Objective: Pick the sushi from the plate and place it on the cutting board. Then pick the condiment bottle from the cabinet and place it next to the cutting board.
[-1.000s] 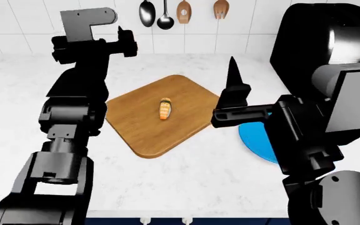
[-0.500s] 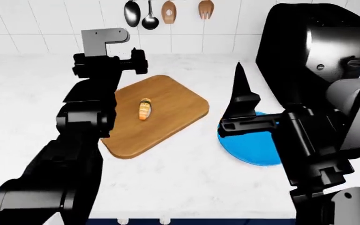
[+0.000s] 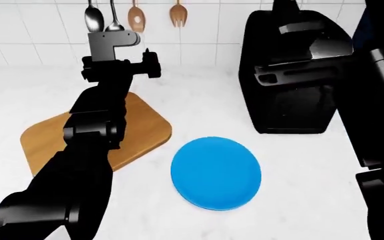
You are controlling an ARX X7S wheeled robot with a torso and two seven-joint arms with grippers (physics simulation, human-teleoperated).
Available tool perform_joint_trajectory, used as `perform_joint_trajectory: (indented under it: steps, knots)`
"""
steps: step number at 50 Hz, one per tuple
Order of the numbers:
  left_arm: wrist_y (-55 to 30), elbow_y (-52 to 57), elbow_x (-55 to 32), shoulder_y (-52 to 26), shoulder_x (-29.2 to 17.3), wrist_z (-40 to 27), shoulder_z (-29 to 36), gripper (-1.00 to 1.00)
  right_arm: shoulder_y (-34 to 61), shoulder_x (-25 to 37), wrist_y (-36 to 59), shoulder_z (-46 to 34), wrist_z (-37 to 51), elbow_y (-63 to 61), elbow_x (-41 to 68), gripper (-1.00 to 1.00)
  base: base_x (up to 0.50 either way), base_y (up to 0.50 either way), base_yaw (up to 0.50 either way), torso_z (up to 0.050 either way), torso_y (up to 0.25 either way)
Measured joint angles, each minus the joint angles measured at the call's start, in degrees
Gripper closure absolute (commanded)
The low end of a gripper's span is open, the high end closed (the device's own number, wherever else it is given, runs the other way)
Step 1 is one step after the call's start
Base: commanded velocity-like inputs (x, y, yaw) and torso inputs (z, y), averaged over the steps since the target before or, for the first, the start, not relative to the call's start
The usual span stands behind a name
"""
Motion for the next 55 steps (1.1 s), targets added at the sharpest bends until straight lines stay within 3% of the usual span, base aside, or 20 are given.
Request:
perform_joint_trajectory:
  steps: [15, 31, 36, 48, 55]
  knots:
    - [1.6, -0.2, -0.2, 0.2, 0.0, 0.8, -1.0, -1.00, 13.2, -4.1, 5.2, -2.7, -2.1, 8.1, 5.9, -1.00, 0.50, 0.25, 0.00, 0.000, 0.001]
    - [2.1, -0.2, -0.2, 0.4, -0.1, 1.0, -1.2, -1.00, 16.0, -5.2, 6.1, -3.4, -3.7, 10.5, 7.4, -1.00, 0.50, 0.30, 0.00, 0.000, 0.001]
    - [2.1, -0.2, -0.2, 0.4, 0.0, 1.0, -1.2, -1.00, 16.6, -5.5, 6.5, -3.7, -3.3, 10.4, 7.7, -1.00, 0.00, 0.00, 0.00, 0.000, 0.000]
    - [2.0, -0.2, -0.2, 0.5, -0.1, 1.1, -1.3, -1.00, 23.3, -5.1, 5.7, -4.7, 8.5, 6.4, 14.3, -1.00, 0.00, 0.00, 0.00, 0.000, 0.000]
    - [1.9, -0.2, -0.2, 0.5, -0.1, 1.0, -1.4, -1.00, 37.9, -0.5, -6.8, -18.0, 14.9, 1.4, 17.3, -1.00, 0.00, 0.00, 0.00, 0.000, 0.000]
